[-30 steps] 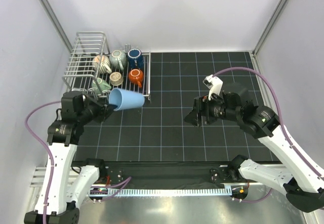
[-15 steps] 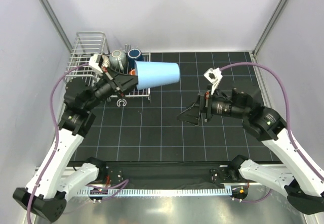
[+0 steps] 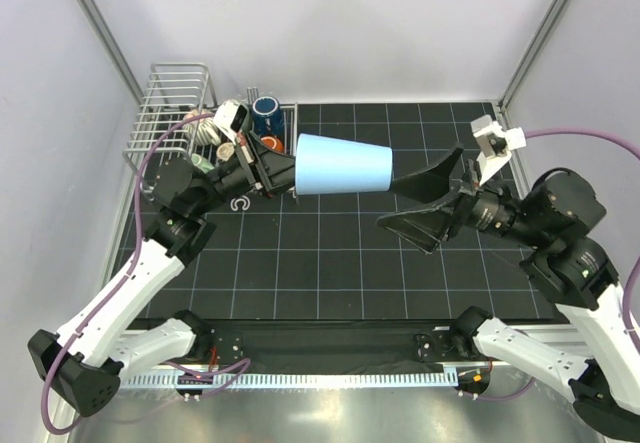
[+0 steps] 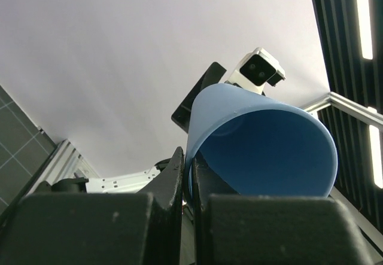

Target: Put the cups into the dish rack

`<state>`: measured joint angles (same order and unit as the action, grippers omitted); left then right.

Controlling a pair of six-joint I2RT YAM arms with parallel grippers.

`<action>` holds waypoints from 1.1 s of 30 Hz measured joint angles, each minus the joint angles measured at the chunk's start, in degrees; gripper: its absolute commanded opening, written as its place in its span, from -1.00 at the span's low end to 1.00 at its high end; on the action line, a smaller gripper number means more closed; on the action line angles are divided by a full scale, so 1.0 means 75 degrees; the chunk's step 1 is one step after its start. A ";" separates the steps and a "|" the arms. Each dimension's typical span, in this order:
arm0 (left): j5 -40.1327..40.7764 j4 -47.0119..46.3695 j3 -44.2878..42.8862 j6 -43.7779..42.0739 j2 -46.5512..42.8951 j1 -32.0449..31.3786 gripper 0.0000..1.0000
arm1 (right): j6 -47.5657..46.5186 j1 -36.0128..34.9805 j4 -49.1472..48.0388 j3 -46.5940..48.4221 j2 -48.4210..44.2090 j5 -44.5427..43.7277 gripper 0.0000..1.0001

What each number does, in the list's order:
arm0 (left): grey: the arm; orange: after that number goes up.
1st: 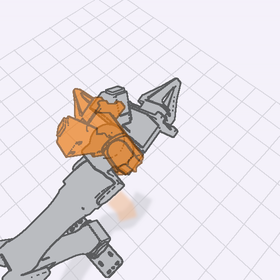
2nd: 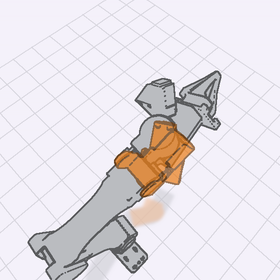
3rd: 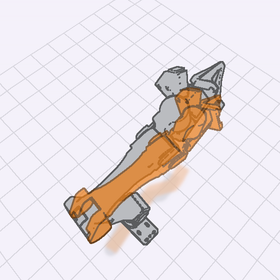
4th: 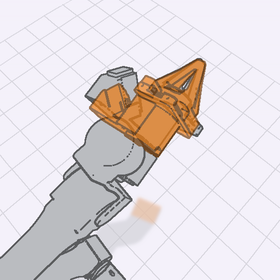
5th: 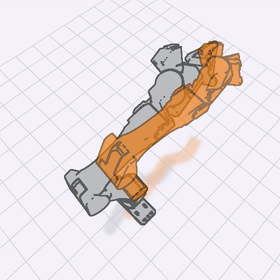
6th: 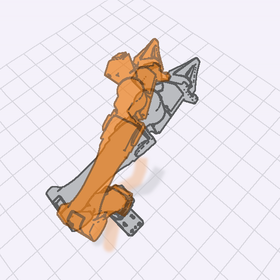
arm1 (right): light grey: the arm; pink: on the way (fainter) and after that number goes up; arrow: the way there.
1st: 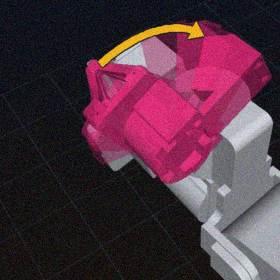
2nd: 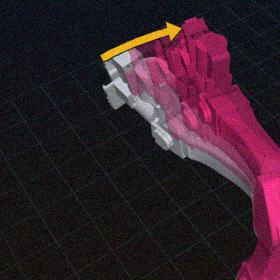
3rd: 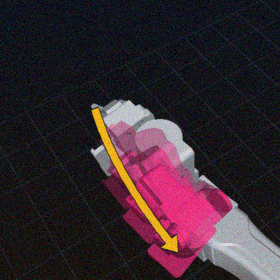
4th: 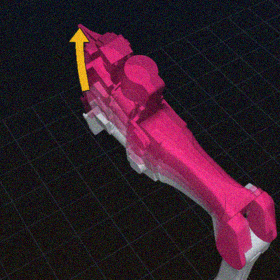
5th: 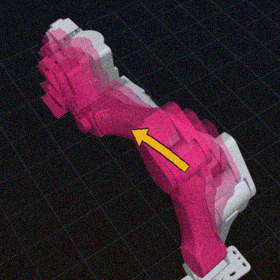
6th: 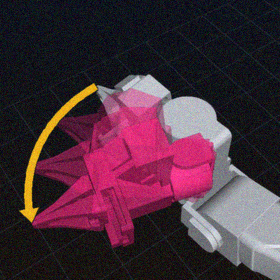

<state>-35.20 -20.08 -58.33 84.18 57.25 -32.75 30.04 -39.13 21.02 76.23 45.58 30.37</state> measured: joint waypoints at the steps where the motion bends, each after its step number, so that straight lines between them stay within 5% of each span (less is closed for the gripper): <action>1: 0.0003 -0.0070 0.0026 0.0009 0.0000 -0.0032 -0.99 | -0.0012 0.0000 -0.0015 0.0044 -0.0035 -0.0061 1.00; 15: 0.0087 -0.0600 0.0326 0.0131 -0.0012 -0.0478 -0.99 | 0.0230 0.0000 -0.0723 0.0090 0.0344 -0.0332 0.93; 19: 0.0096 -0.0615 0.0358 0.0134 -0.0012 -0.0510 -0.99 | 0.0396 0.0000 -0.0979 0.0087 0.0466 -0.0280 0.65; 27: 0.0114 -0.0673 0.0399 0.0143 0.0003 -0.0533 -0.99 | 0.0653 0.0000 -0.1419 -0.0117 0.0507 -0.0157 0.55; 33: 0.0128 -0.0752 0.0402 0.0157 0.0017 -0.0530 -0.99 | 0.0839 0.0035 -0.1679 -0.0291 0.0527 -0.0026 0.12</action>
<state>-34.24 -25.71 -55.31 85.36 57.39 -36.73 36.34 -38.87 8.43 74.04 49.54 30.17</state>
